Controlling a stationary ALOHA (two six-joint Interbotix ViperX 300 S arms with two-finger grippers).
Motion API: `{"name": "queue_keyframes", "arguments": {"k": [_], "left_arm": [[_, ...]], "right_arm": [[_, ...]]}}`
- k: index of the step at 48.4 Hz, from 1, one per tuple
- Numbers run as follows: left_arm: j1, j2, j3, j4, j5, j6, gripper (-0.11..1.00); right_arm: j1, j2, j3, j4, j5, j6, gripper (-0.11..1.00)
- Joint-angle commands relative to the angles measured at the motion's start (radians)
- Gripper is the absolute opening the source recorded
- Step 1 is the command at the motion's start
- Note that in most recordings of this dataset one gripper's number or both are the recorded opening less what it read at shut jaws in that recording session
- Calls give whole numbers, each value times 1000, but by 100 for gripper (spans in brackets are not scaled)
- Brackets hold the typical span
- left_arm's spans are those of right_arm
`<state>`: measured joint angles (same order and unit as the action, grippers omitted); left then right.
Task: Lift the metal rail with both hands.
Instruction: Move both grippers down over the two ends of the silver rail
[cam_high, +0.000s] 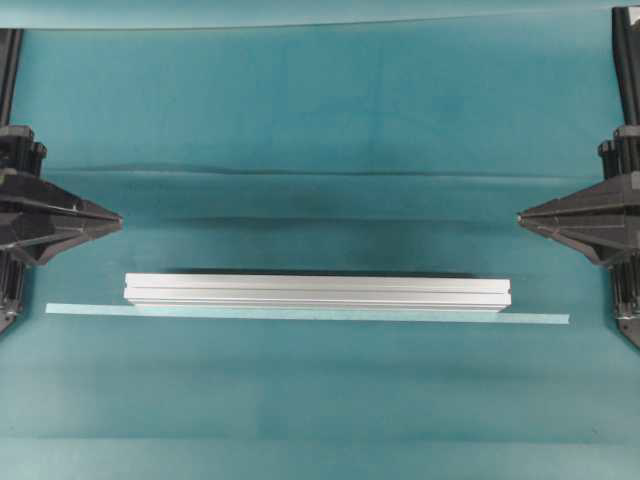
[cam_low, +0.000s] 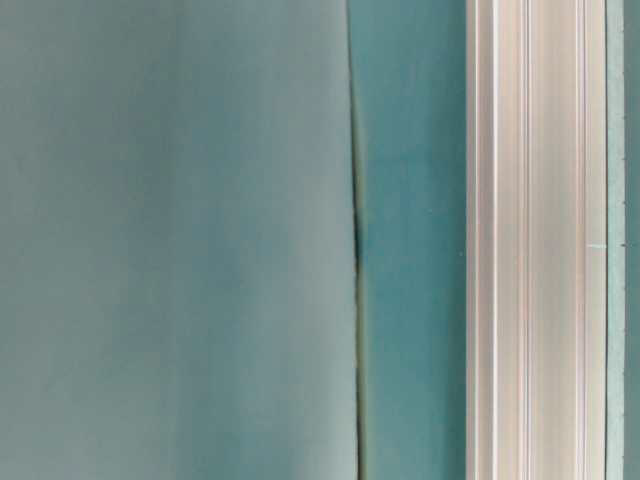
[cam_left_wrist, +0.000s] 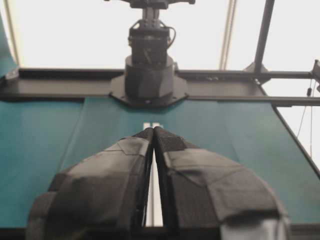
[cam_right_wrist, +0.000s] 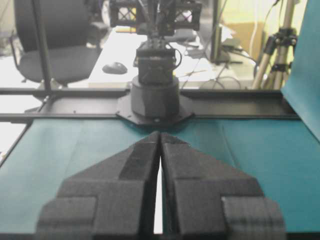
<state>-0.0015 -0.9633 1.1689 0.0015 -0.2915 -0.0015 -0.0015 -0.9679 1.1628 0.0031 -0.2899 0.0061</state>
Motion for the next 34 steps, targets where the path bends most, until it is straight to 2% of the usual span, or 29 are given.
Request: {"name": "queue_keyframes", "arguments": {"k": [1,5,9,15,21,29,34], "left_arm": [[-2,29,-31,14,-3,-14,14],[-2,43,-58,14,-5,-18,16],[-2,64,-80,12,-3,-20,5],[-5,101,-98,14,3,-21,0],[-5,144,-123,14,72,-46,0],[-5,202,-184,14,213,-117,0],[-5,236,-235,14,351,-160,0]], "right_arm": [[-3,15,-2,5,-5,11,10],[-2,25,-11,87,41,40,13],[-6,37,-25,138,112,89,3],[-8,63,-46,138,245,130,2],[-8,118,-97,138,377,146,2],[-8,213,-173,138,486,146,2],[-8,275,-210,138,540,147,2]]}}
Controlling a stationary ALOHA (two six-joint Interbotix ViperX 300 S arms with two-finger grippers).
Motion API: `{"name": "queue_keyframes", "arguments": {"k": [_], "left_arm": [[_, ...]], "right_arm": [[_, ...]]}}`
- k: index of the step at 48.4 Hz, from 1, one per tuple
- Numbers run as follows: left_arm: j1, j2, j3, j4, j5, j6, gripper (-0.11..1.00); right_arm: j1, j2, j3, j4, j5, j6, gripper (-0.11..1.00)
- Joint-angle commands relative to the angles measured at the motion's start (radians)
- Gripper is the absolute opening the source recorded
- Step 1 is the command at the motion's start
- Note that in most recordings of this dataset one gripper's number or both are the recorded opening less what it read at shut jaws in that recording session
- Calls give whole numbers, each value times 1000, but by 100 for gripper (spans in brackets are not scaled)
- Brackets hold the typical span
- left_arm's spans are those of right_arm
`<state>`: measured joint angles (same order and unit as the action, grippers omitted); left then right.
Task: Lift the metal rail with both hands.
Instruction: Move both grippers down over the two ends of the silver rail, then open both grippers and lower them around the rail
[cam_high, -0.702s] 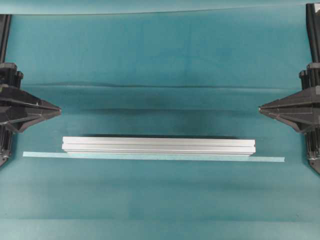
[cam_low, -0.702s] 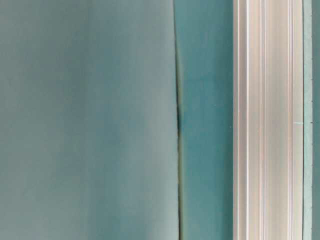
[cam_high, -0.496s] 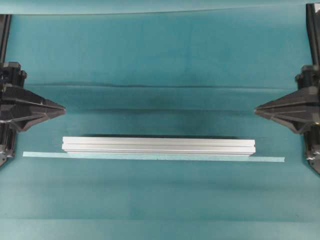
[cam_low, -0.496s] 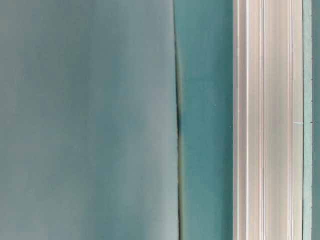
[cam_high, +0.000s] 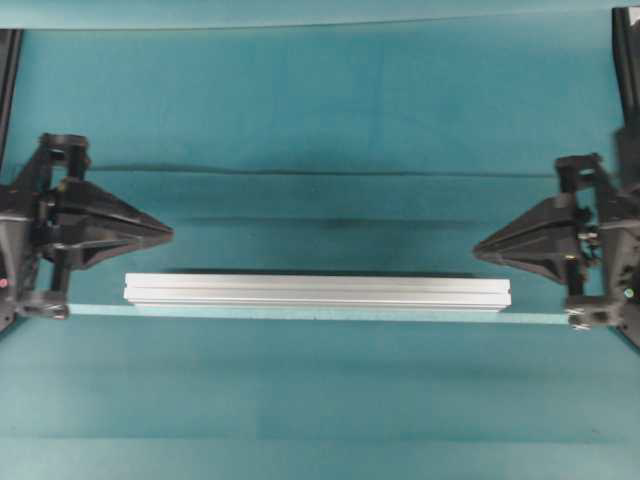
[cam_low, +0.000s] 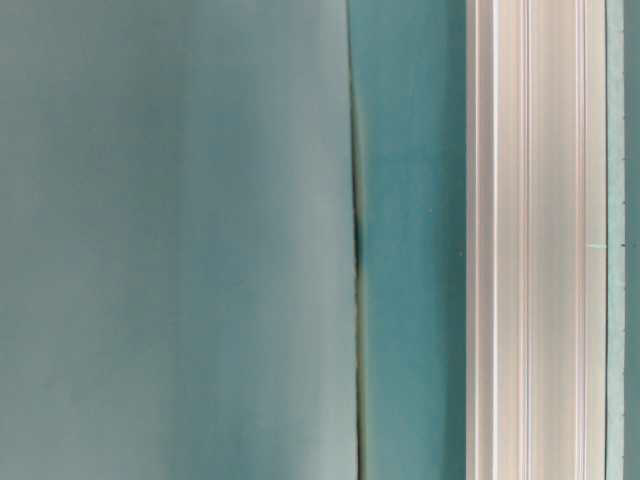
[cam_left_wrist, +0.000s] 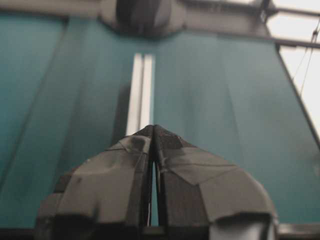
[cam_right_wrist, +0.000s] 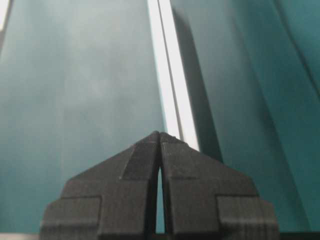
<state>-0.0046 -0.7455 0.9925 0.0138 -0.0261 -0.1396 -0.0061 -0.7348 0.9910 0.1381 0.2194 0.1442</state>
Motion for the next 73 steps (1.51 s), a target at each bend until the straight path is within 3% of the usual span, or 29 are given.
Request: {"name": "queue_keyframes", "arguments": {"k": [1,16,36,45,55,73], "left_arm": [[-3,25,-69,2,118,-29,0],[-5,149,-207,5,474,-49,0],[-28,388,-373,6,730,-28,0],[-28,443,-410,8,758,5,0],[-28,482,-442,8,790,18,0],[-26,517,-451,8,799,87,0]], "right_arm": [[-3,54,-44,3,38,11,2],[-3,209,-121,3,164,72,2],[-3,449,-327,-6,512,57,2],[-3,528,-417,-25,612,20,2],[9,583,-466,-25,683,-67,2],[11,595,-462,-48,696,-126,2]]}}
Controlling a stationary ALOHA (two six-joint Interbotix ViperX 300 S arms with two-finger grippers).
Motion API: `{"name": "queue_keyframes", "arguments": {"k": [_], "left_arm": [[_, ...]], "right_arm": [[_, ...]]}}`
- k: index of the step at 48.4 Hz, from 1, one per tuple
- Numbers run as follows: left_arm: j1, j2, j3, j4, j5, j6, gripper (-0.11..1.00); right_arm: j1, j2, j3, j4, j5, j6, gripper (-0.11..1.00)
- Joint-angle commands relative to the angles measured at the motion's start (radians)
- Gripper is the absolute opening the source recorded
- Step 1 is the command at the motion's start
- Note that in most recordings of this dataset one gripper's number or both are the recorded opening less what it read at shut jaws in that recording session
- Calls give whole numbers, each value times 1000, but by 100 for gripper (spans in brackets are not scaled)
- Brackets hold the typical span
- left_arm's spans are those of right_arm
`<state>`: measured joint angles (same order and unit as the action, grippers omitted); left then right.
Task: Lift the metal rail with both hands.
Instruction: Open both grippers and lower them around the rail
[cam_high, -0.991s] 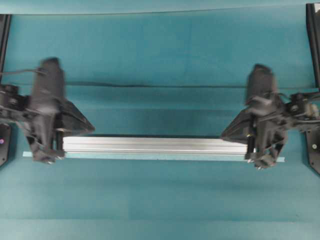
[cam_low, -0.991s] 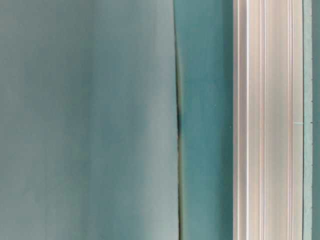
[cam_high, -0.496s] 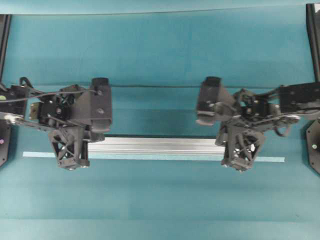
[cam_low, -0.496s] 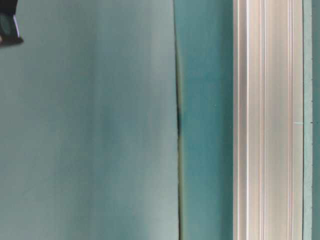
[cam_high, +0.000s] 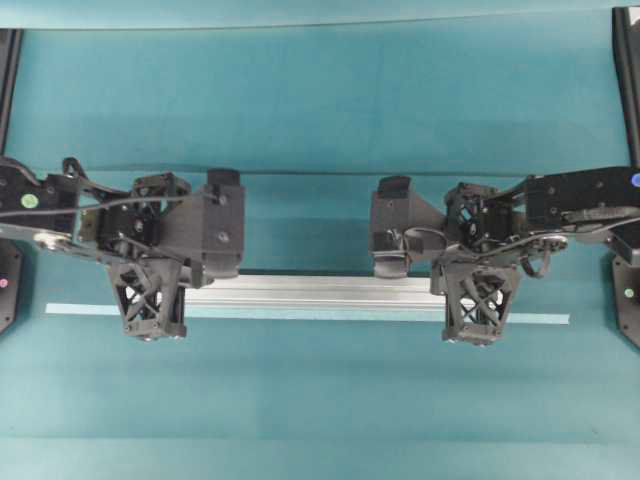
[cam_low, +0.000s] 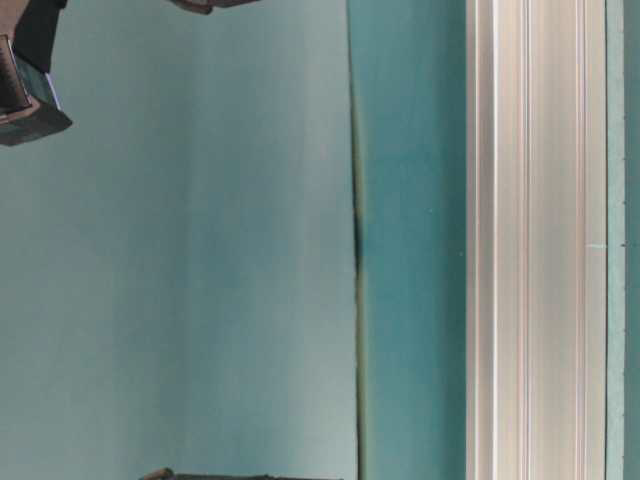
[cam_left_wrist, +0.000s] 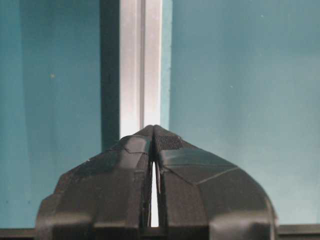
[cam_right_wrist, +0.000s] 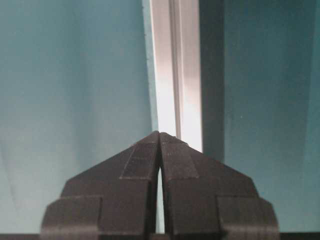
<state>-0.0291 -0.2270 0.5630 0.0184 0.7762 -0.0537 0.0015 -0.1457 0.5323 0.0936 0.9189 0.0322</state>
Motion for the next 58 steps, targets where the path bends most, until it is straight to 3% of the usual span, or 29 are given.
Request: {"name": "queue_keyframes", "arguments": {"k": [1,13,19,23,31,34,37,58], "left_arm": [[-2,2,-21,3,-3,2,0],[0,11,-18,3,-25,-20,0],[5,12,-18,3,-32,-34,9],[8,12,-15,3,-34,-38,25],[6,23,-6,3,-25,-48,74],[-2,25,-12,3,-31,-46,90],[-11,28,-9,3,-35,-44,98],[-15,63,66,3,-120,-58,99]], "right_arm": [[3,6,-2,-5,-5,-15,2],[2,6,17,-9,-21,-25,3],[2,6,17,-9,-49,-32,14],[-2,6,23,-11,-64,-25,33],[-3,8,49,-11,-77,-20,80],[-5,8,57,-11,-84,-18,91],[-5,8,58,-11,-91,-18,96],[-6,61,77,-11,-156,-18,96]]}}
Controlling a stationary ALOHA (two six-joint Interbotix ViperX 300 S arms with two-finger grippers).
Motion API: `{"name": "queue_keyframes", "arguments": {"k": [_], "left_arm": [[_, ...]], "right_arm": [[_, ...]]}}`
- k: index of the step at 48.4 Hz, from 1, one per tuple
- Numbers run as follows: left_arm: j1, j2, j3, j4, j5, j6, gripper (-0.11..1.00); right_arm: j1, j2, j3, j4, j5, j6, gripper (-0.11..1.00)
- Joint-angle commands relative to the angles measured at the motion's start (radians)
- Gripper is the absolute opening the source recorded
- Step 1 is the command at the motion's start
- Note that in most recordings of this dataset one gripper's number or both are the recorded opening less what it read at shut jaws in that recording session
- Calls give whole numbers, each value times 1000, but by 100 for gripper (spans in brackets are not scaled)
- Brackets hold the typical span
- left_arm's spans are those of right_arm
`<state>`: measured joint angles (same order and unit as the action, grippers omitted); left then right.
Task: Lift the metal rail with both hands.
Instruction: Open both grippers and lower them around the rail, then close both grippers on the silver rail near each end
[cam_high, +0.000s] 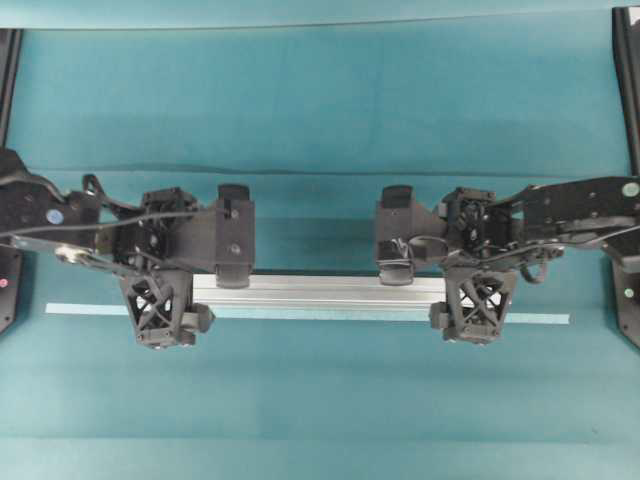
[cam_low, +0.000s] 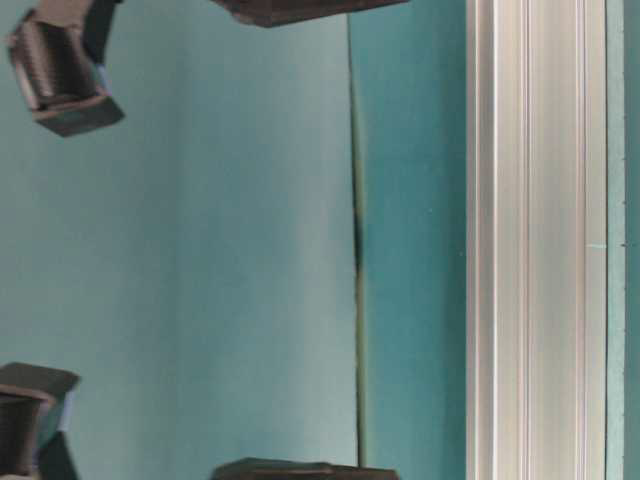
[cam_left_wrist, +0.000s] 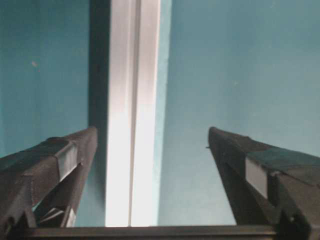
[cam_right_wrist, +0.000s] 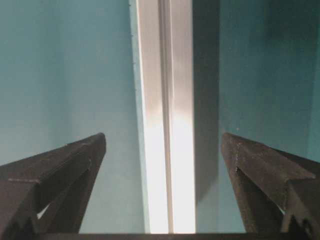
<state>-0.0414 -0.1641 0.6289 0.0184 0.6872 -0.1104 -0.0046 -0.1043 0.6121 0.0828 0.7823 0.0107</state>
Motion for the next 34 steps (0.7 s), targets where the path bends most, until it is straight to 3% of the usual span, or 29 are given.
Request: {"name": "queue_keyframes", "arguments": {"k": [1,34], "left_arm": [[-3,5,3,3,-41,-2,99],[3,181,35,3,-204,9,99]], "right_arm": [[0,25,-3,0,-28,3,96],[-3,149,37,0,-175,-2,96]]}}
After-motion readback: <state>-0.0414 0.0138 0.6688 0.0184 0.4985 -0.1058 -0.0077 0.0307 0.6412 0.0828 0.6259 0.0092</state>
